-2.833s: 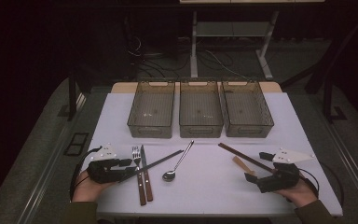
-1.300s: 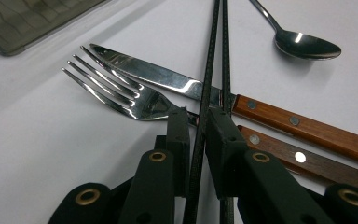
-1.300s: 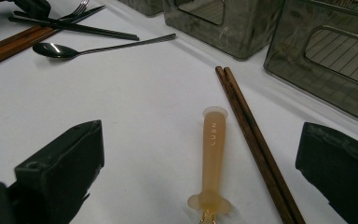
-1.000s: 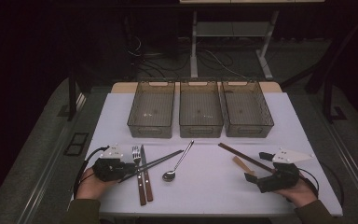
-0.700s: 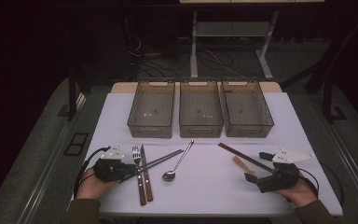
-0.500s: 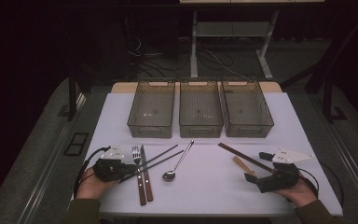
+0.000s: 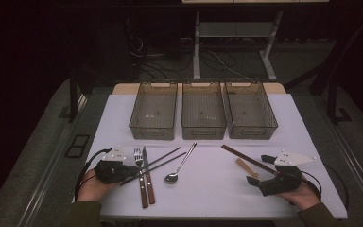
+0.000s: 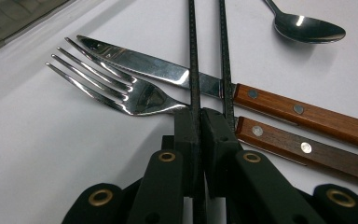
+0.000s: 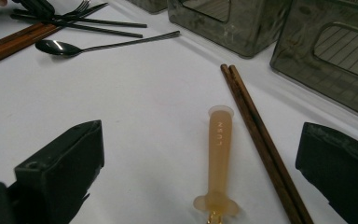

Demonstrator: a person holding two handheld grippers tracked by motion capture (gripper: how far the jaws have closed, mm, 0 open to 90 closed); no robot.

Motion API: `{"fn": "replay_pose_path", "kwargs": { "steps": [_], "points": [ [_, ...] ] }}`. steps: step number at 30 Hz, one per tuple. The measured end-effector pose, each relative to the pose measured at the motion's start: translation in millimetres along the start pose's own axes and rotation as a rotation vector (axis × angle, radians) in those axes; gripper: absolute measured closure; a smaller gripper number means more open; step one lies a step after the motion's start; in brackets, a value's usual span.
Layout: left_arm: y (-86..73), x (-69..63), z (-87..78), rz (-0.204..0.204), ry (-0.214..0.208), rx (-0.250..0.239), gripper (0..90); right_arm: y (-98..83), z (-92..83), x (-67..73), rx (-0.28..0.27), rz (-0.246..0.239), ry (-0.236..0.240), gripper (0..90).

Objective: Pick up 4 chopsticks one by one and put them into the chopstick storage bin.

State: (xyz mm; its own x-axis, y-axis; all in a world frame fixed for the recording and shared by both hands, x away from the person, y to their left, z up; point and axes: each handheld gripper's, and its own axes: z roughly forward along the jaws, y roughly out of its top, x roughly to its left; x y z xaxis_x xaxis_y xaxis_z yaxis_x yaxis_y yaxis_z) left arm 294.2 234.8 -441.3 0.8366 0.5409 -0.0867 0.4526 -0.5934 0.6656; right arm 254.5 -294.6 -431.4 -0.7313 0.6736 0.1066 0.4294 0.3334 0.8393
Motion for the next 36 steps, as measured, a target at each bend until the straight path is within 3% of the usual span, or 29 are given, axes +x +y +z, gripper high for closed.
{"fn": "replay_pose_path", "kwargs": {
  "steps": [9, 25, 36],
  "points": [
    [0.5, 0.6, -2.5, -0.019, 0.009, -0.037, 84.9, 0.5, 11.0, 7.4, 0.01, 0.013, 0.018, 1.3],
    [7.2, -6.2, -9.0, -0.001, 0.01, -0.084, 85.0, 1.1, 8.5, 5.2, 0.0, 0.02, 0.012, 1.3],
    [16.5, -13.9, -11.4, -0.011, 0.007, -0.122, 85.0, 1.2, 7.9, 5.0, 0.001, 0.018, 0.008, 1.4]
  ]
}}
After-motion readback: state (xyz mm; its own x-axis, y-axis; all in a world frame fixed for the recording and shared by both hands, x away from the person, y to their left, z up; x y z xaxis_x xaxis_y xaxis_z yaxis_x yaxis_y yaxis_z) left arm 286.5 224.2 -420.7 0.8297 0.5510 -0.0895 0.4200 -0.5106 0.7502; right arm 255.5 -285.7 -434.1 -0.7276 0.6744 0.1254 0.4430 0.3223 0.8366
